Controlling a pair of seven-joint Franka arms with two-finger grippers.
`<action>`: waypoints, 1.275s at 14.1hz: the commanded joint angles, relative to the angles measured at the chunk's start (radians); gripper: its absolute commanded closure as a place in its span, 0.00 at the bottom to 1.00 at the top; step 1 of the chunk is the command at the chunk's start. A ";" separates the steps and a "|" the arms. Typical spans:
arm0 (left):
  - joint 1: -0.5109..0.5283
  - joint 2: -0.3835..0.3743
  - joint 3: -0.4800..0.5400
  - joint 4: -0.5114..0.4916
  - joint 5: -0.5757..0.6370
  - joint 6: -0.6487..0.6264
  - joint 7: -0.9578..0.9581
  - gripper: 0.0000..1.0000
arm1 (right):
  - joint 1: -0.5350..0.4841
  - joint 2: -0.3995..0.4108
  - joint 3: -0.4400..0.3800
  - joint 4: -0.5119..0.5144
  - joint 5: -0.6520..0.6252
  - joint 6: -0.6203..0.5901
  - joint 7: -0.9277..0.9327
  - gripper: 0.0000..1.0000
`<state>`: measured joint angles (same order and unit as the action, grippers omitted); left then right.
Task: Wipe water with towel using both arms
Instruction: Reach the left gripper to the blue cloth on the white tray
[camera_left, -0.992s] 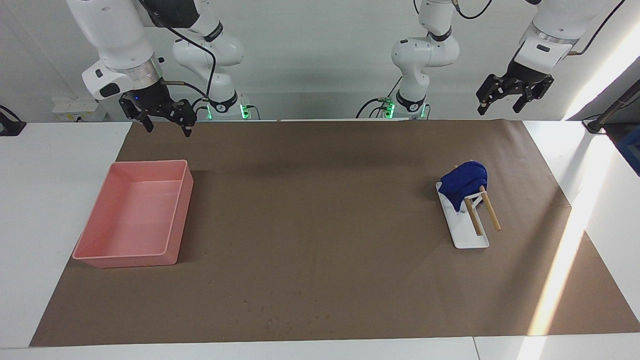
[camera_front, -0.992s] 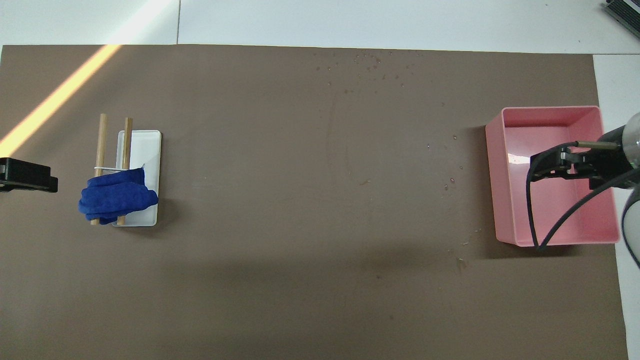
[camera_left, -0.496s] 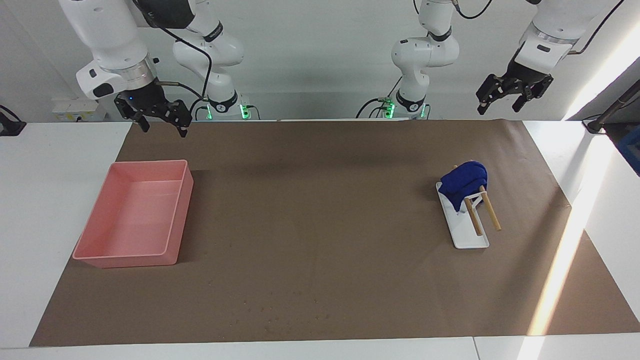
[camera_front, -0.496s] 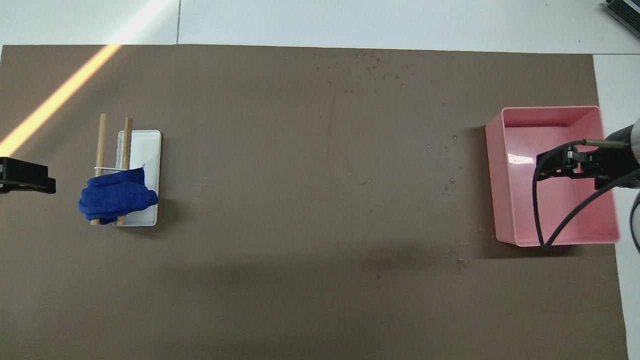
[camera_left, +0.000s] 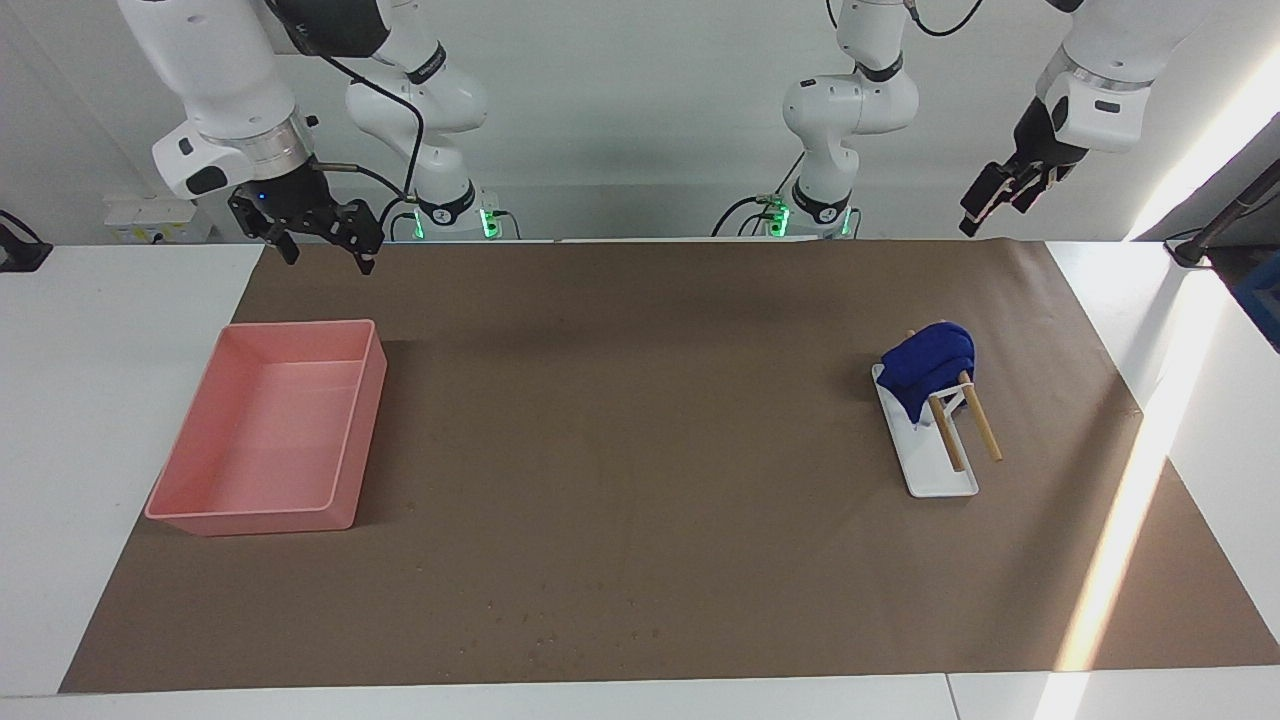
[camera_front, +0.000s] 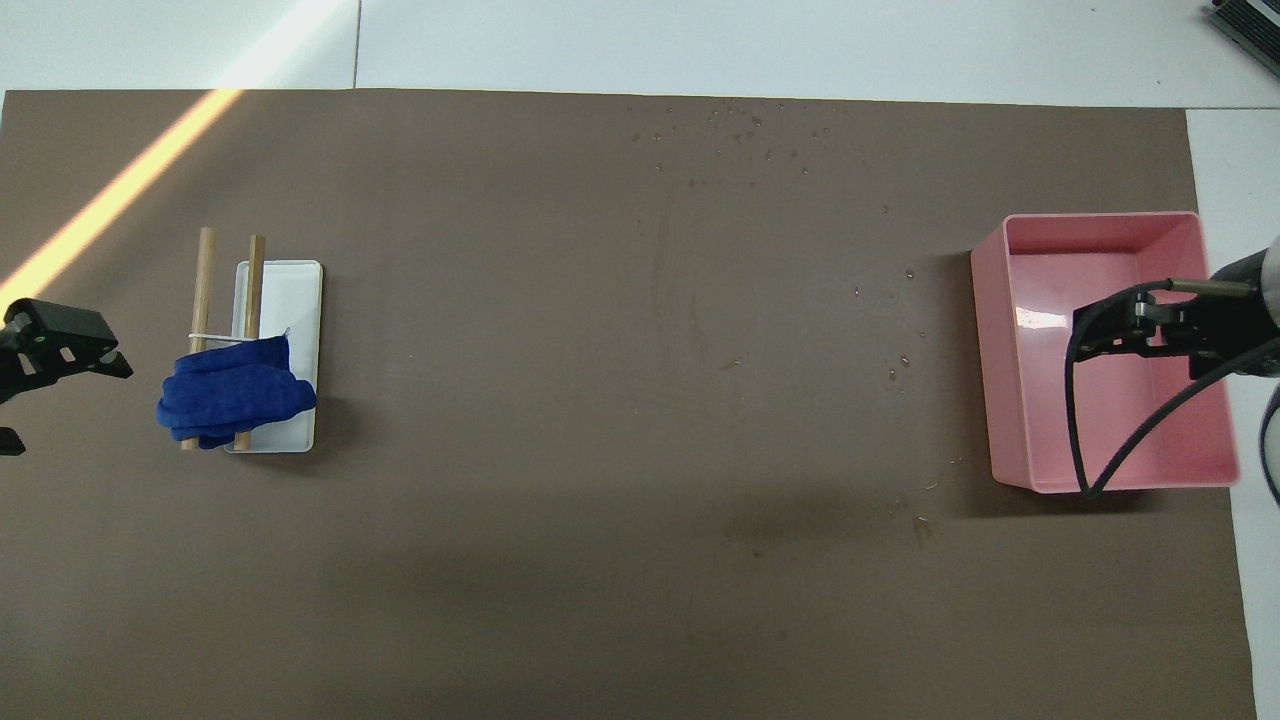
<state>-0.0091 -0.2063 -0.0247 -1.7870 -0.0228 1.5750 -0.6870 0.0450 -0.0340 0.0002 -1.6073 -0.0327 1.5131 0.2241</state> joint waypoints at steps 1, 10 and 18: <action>0.000 -0.084 0.006 -0.158 -0.006 0.123 -0.197 0.00 | -0.008 -0.029 0.001 -0.033 -0.004 0.012 -0.022 0.00; 0.061 -0.085 0.008 -0.451 -0.006 0.500 -0.598 0.00 | -0.008 -0.029 0.001 -0.033 -0.004 0.012 -0.022 0.00; 0.058 0.091 0.009 -0.470 -0.006 0.678 -0.925 0.00 | -0.008 -0.029 0.001 -0.033 -0.004 0.012 -0.022 0.00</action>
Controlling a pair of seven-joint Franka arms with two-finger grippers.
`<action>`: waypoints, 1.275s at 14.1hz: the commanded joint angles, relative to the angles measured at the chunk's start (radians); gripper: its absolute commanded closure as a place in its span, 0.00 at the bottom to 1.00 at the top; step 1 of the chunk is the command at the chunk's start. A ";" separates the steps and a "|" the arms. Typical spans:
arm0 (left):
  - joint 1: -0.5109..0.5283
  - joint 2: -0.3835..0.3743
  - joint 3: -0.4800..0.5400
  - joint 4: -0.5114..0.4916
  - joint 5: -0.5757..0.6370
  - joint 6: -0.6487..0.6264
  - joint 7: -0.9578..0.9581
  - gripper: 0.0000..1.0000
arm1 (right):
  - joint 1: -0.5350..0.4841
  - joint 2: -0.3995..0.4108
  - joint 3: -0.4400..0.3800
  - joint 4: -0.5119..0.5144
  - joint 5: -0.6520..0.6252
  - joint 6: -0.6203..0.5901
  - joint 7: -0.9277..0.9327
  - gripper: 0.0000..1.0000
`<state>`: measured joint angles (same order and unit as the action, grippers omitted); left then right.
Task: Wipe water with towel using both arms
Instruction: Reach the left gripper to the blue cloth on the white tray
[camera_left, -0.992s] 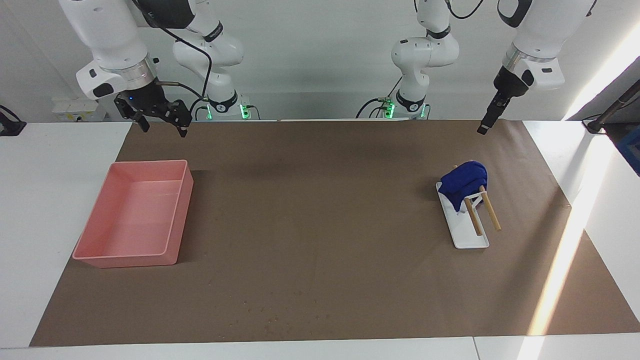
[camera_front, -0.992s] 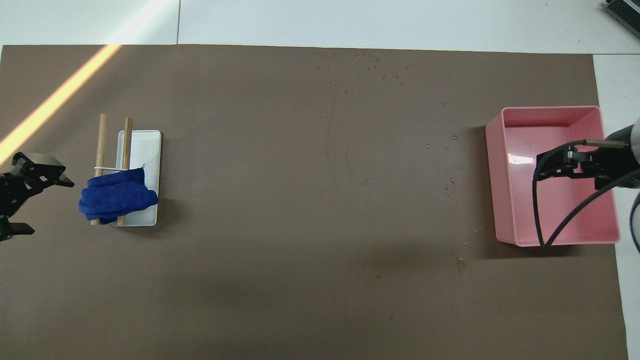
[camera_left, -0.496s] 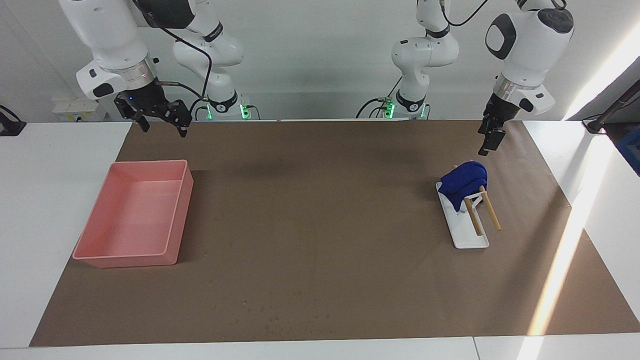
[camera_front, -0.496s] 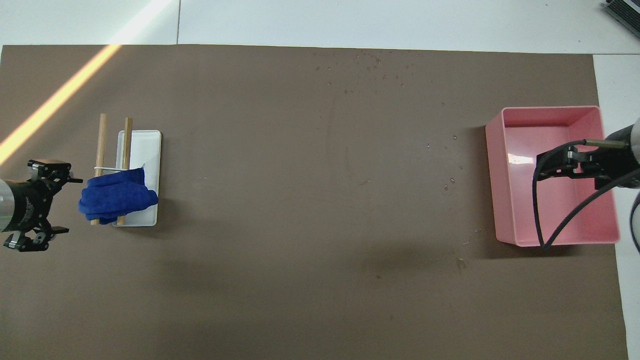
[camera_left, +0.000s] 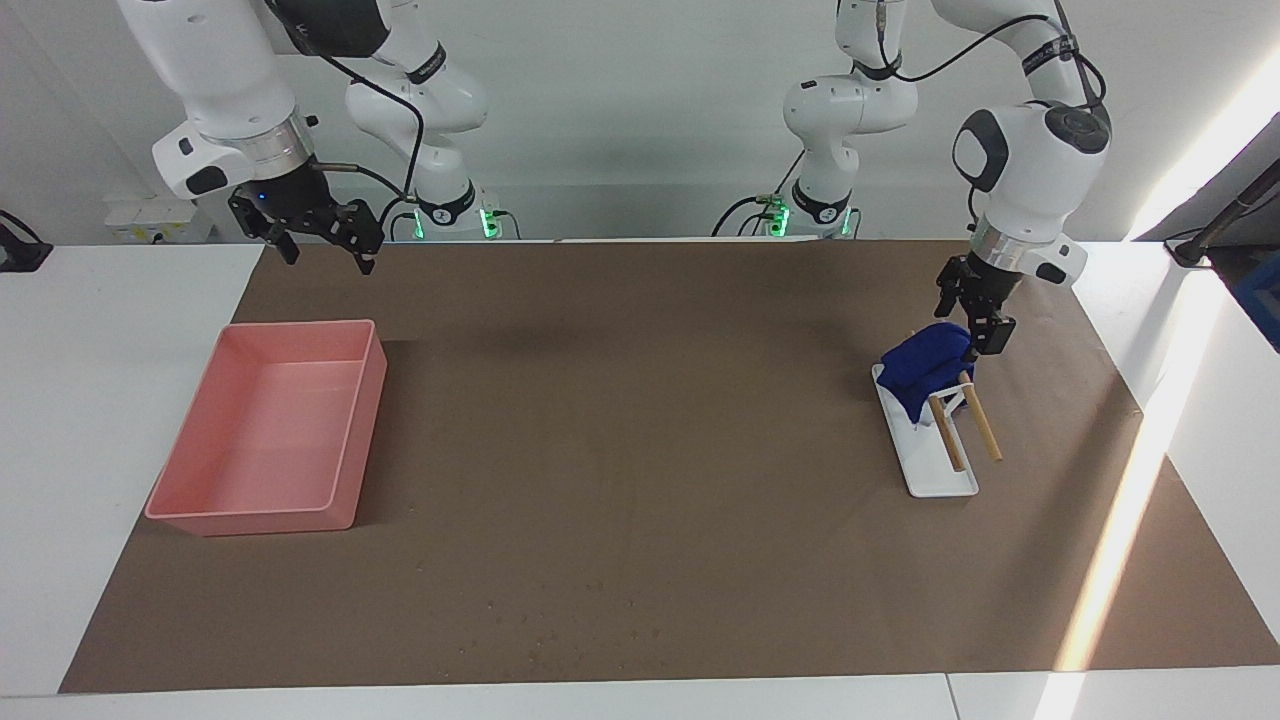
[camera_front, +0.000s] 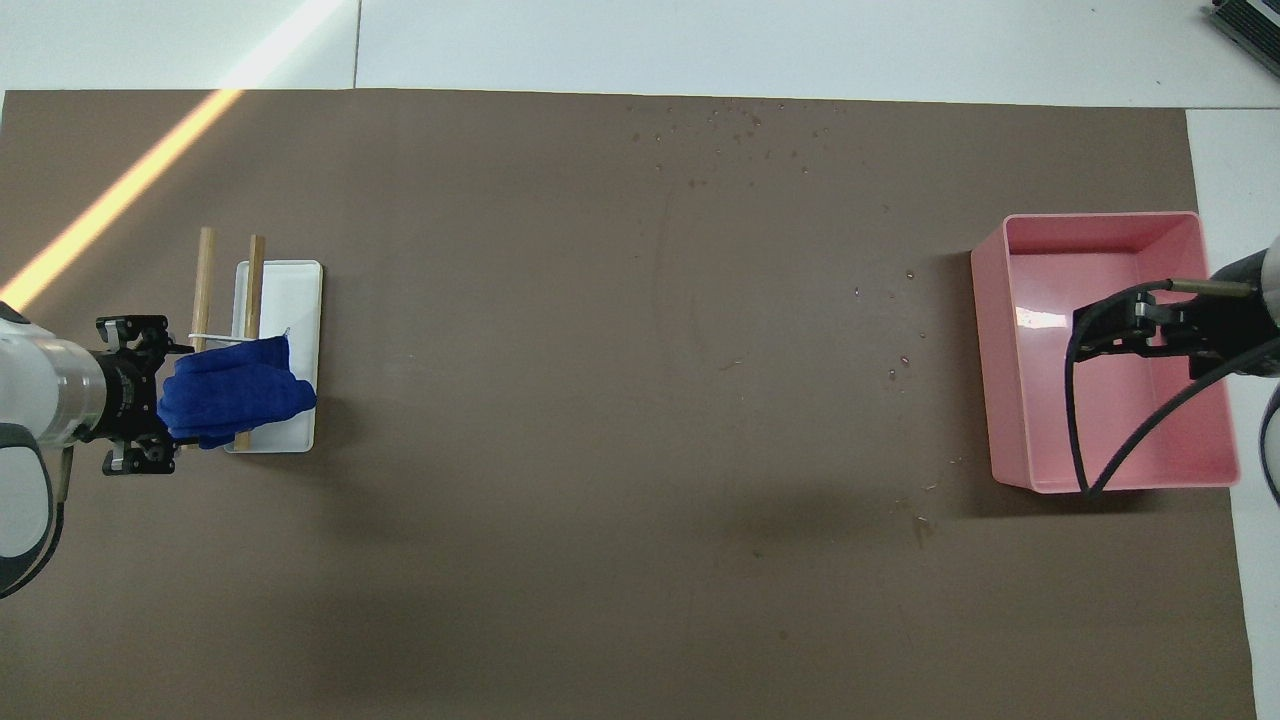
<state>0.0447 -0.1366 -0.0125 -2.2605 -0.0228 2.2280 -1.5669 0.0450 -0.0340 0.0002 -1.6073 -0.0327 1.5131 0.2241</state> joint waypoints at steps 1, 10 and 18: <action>0.006 0.031 -0.003 0.004 -0.006 0.035 -0.058 0.00 | -0.008 -0.029 0.001 -0.033 -0.004 0.012 -0.022 0.00; -0.006 0.046 -0.003 0.016 -0.003 0.003 -0.071 0.84 | -0.008 -0.029 0.001 -0.033 -0.004 0.012 -0.022 0.00; -0.101 0.083 -0.007 0.223 0.001 -0.292 -0.078 1.00 | -0.008 -0.029 0.001 -0.033 -0.004 0.012 -0.022 0.00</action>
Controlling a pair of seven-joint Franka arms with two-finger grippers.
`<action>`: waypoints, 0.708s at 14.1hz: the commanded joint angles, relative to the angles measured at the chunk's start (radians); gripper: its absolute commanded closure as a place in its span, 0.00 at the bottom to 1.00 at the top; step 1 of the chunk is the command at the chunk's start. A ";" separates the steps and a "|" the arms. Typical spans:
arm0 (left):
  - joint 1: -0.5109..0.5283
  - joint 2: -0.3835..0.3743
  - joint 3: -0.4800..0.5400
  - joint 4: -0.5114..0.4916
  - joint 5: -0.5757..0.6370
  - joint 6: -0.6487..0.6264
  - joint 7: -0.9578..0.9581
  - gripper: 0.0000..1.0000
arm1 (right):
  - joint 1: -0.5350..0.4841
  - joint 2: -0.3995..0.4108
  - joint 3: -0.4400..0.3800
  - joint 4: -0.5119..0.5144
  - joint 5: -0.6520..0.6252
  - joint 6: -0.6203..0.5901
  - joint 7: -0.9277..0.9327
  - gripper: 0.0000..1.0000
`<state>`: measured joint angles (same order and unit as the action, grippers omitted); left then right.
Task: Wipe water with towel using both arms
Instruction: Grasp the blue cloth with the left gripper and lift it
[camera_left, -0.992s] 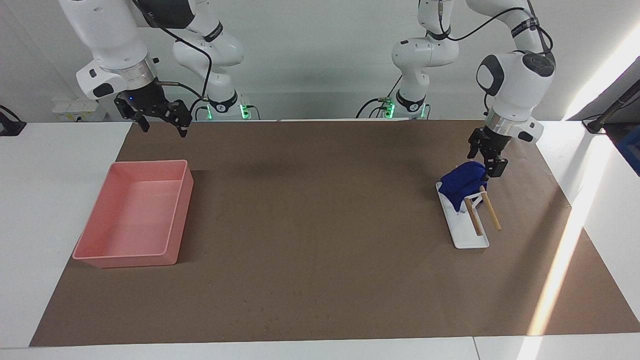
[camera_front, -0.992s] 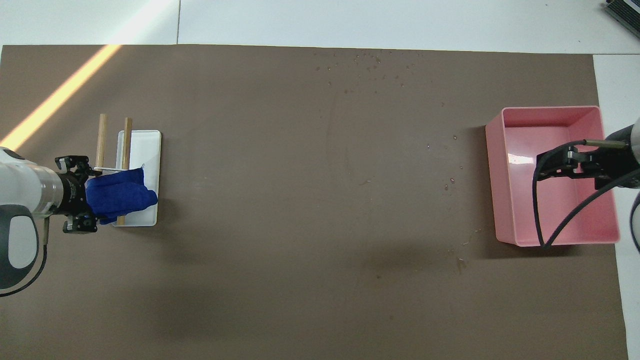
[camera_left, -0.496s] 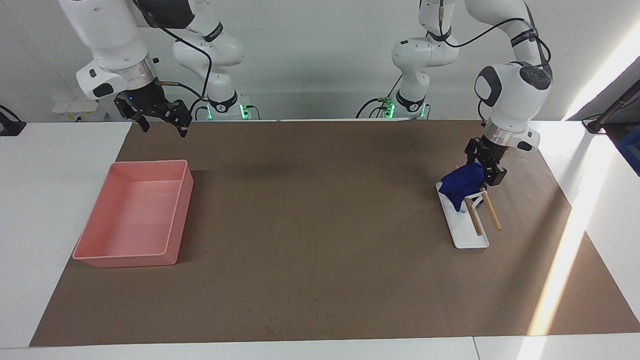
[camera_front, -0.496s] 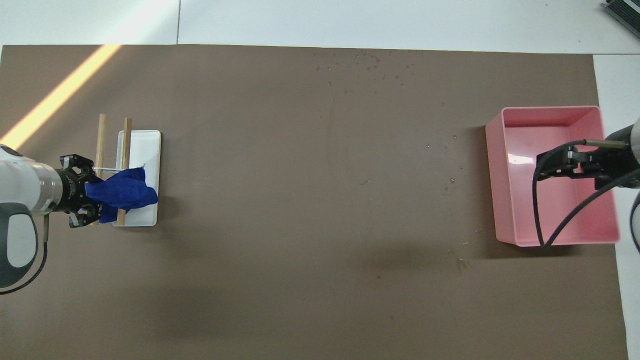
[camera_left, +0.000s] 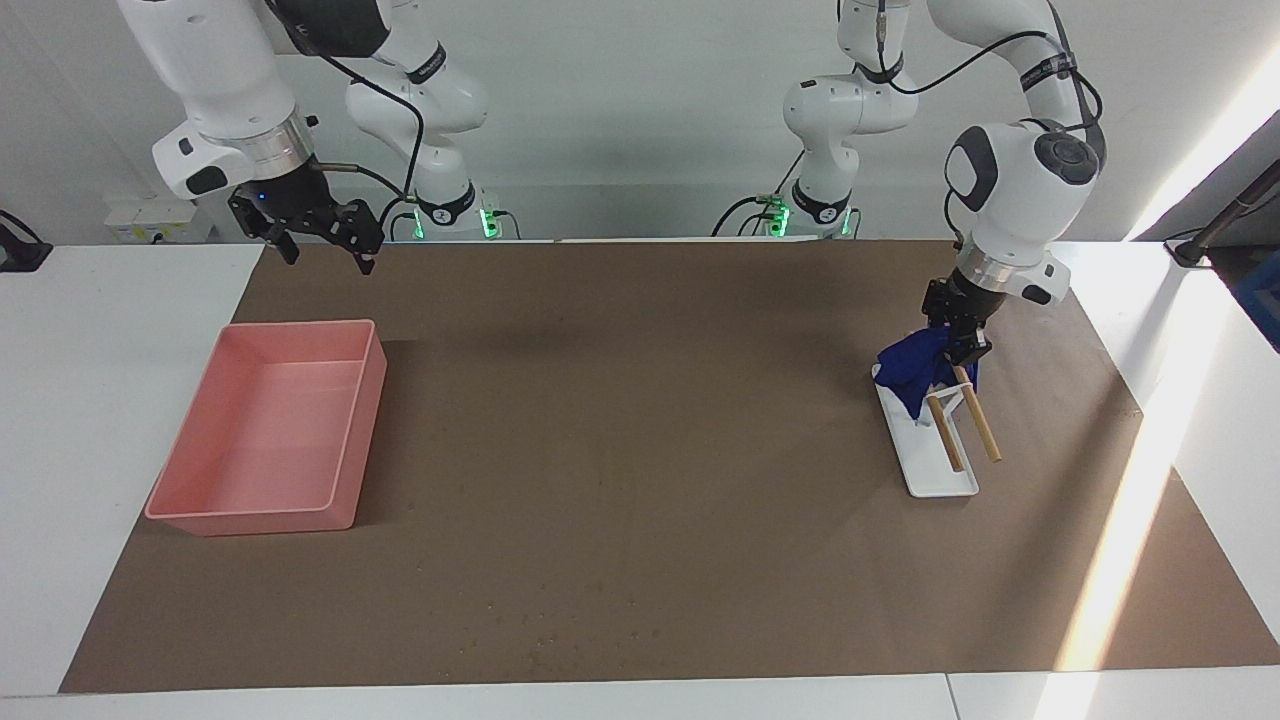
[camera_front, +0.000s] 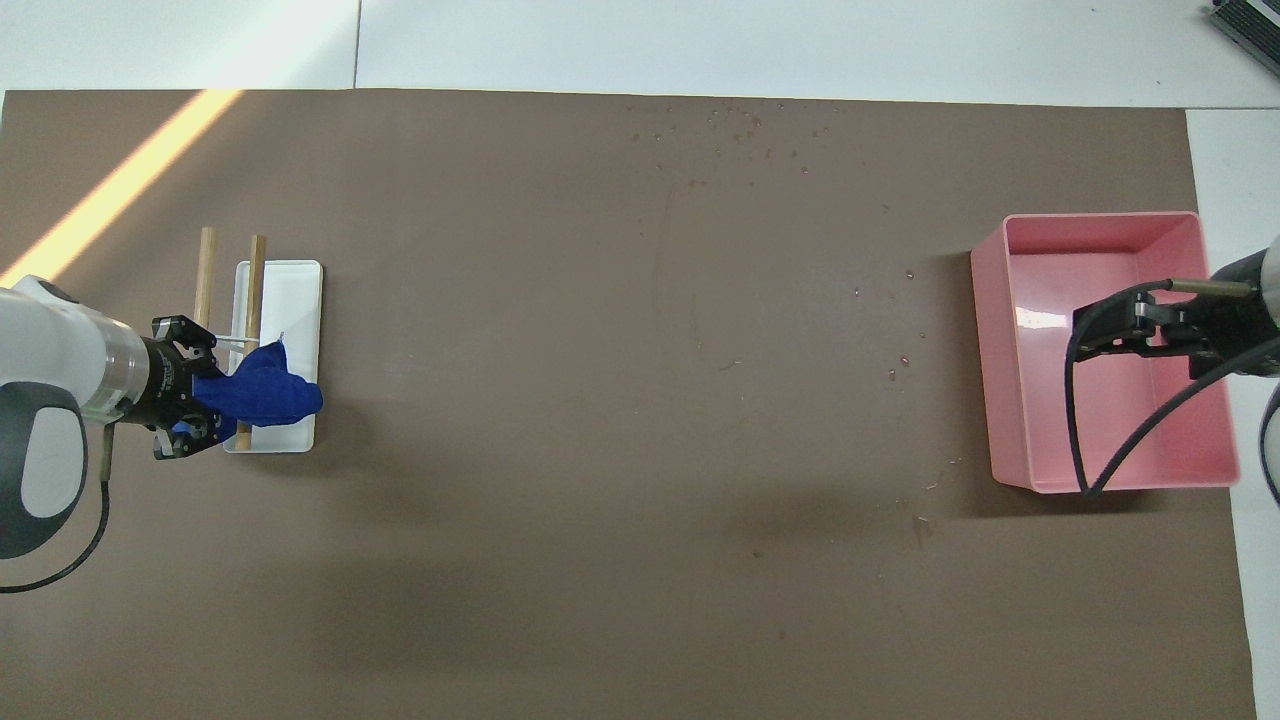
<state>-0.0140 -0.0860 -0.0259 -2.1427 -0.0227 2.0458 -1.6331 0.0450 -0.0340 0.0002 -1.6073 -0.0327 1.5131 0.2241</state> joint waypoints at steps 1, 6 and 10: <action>-0.050 0.032 0.004 0.137 -0.006 -0.149 -0.011 1.00 | -0.008 -0.029 0.001 -0.033 -0.004 0.012 -0.023 0.00; -0.099 0.017 -0.012 0.279 -0.146 -0.288 -0.155 1.00 | -0.010 -0.029 0.001 -0.033 -0.004 0.006 -0.026 0.00; -0.191 0.008 -0.147 0.334 -0.155 -0.271 -0.504 1.00 | -0.008 -0.029 0.001 -0.033 -0.004 0.007 -0.025 0.00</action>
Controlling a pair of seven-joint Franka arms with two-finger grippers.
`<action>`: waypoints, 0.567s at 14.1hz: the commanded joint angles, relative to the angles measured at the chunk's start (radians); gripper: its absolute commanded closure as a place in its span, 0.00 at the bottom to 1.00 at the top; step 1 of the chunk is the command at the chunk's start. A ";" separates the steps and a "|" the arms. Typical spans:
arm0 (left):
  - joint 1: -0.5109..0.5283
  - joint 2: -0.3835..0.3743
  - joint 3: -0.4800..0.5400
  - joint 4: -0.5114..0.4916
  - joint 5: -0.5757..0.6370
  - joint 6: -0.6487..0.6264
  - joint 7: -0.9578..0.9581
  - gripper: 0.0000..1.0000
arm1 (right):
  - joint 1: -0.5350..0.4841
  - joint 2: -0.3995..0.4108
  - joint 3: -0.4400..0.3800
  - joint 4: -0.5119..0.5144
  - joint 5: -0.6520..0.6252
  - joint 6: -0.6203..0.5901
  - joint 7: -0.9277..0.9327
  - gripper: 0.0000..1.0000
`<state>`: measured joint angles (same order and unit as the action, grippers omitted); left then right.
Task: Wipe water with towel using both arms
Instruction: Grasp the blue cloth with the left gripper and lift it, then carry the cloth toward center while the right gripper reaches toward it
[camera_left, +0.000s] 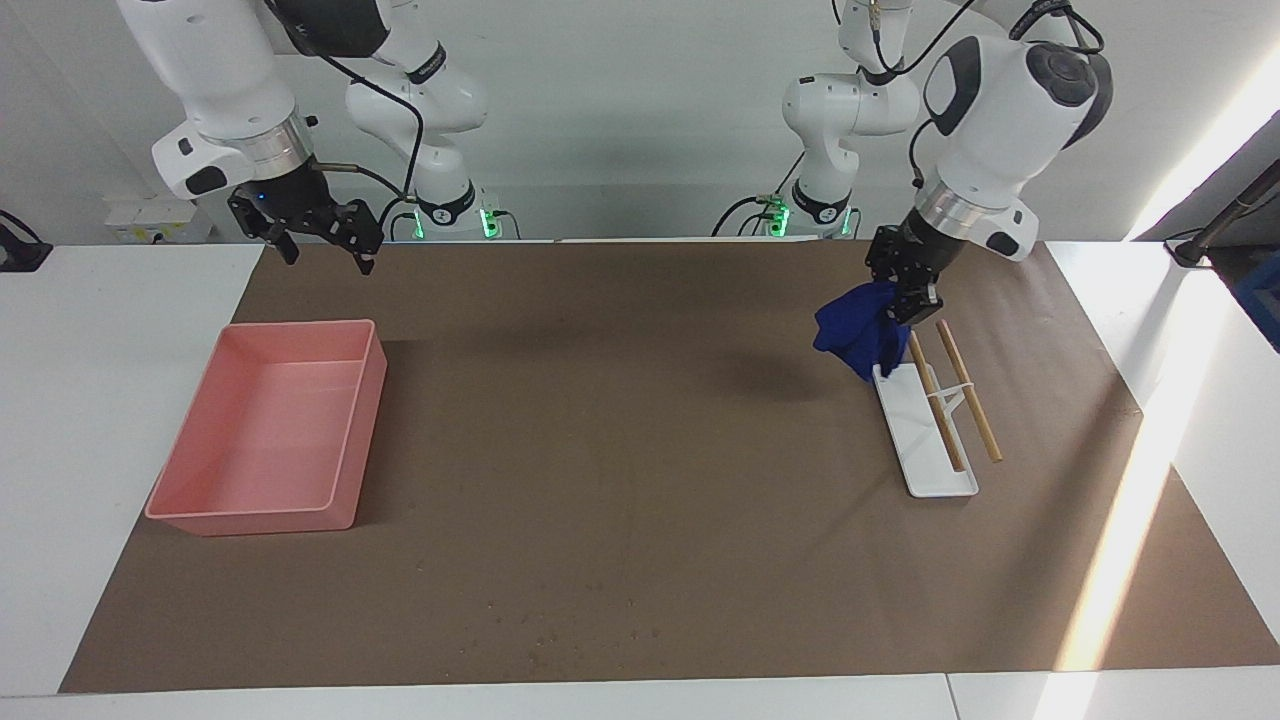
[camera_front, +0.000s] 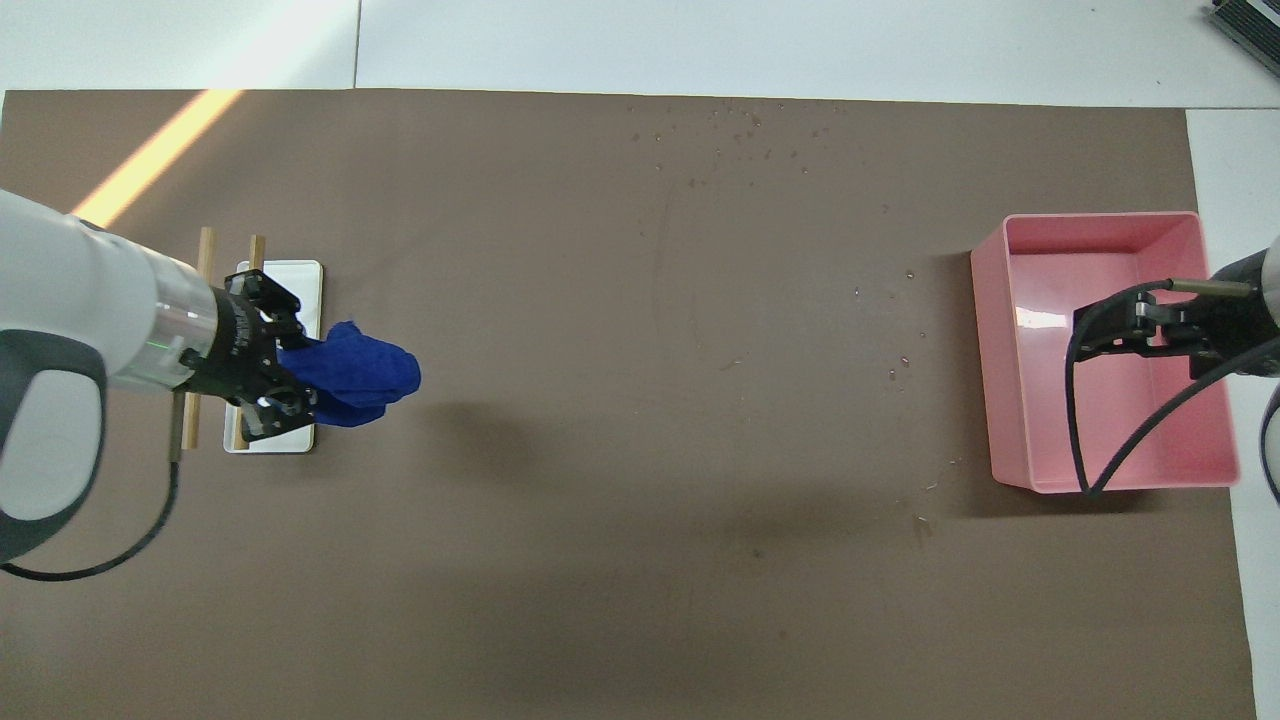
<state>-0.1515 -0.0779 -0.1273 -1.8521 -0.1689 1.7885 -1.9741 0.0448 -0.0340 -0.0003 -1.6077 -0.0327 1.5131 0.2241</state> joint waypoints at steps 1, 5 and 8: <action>-0.080 0.001 -0.069 0.066 -0.014 -0.014 -0.248 1.00 | -0.008 -0.029 0.002 -0.032 -0.004 0.006 -0.026 0.00; -0.195 0.003 -0.135 0.132 -0.008 0.028 -0.547 1.00 | 0.012 -0.030 0.017 -0.028 -0.004 0.033 0.000 0.00; -0.246 0.001 -0.137 0.158 -0.012 0.052 -0.713 1.00 | 0.052 -0.020 0.022 -0.028 0.002 0.050 0.153 0.01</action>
<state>-0.3703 -0.0782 -0.2767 -1.7196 -0.1720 1.8285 -2.6049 0.0728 -0.0403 0.0166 -1.6088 -0.0323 1.5321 0.2940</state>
